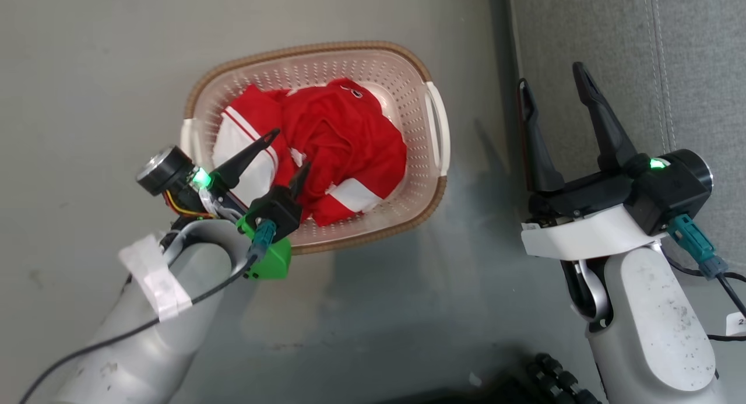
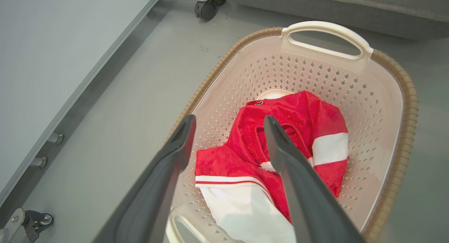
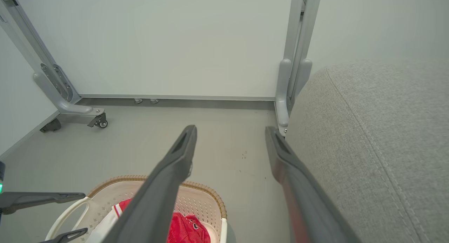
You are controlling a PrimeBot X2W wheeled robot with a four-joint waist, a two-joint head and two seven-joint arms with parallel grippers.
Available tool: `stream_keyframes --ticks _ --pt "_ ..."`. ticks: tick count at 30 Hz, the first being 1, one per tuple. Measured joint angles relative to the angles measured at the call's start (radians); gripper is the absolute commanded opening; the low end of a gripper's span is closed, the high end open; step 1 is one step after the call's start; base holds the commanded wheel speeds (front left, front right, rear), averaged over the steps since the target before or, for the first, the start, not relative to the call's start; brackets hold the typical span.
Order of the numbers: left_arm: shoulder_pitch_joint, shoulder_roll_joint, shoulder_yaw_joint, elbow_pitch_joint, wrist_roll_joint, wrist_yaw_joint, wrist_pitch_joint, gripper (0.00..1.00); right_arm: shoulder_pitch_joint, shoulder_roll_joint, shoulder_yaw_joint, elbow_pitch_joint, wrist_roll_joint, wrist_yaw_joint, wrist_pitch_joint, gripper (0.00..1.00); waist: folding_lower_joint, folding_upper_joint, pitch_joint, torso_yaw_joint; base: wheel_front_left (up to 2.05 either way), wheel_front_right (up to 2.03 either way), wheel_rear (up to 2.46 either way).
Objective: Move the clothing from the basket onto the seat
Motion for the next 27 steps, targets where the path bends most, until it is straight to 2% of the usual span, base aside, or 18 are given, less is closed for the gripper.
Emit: stream_keyframes --ticks 5,13,19,27 --pt "-0.12 0.006 -0.095 0.16 0.051 -0.032 0.0 1.0 -0.018 0.0 0.023 -0.005 0.028 0.0 0.0 1.0 -0.0001 0.0 0.066 -0.044 0.0 0.0 0.0" --pt "-0.276 -0.008 -0.252 0.402 0.081 -0.044 0.01 1.0 -0.045 0.0 0.044 -0.021 0.053 0.0 0.0 1.0 -0.0001 0.0 0.156 -0.102 0.0 0.0 0.0" --pt "-0.353 -0.043 -0.366 0.571 -0.004 -0.045 0.038 1.0 -0.06 0.0 0.055 -0.022 0.053 0.0 0.0 1.0 -0.0002 0.0 0.211 -0.133 0.0 0.0 0.0" --pt "-0.422 -0.035 -0.497 0.639 -0.103 -0.045 0.133 1.0 -0.067 0.0 0.076 -0.024 0.059 0.0 0.0 1.0 -0.0001 0.0 0.264 -0.159 0.0 0.0 0.0"
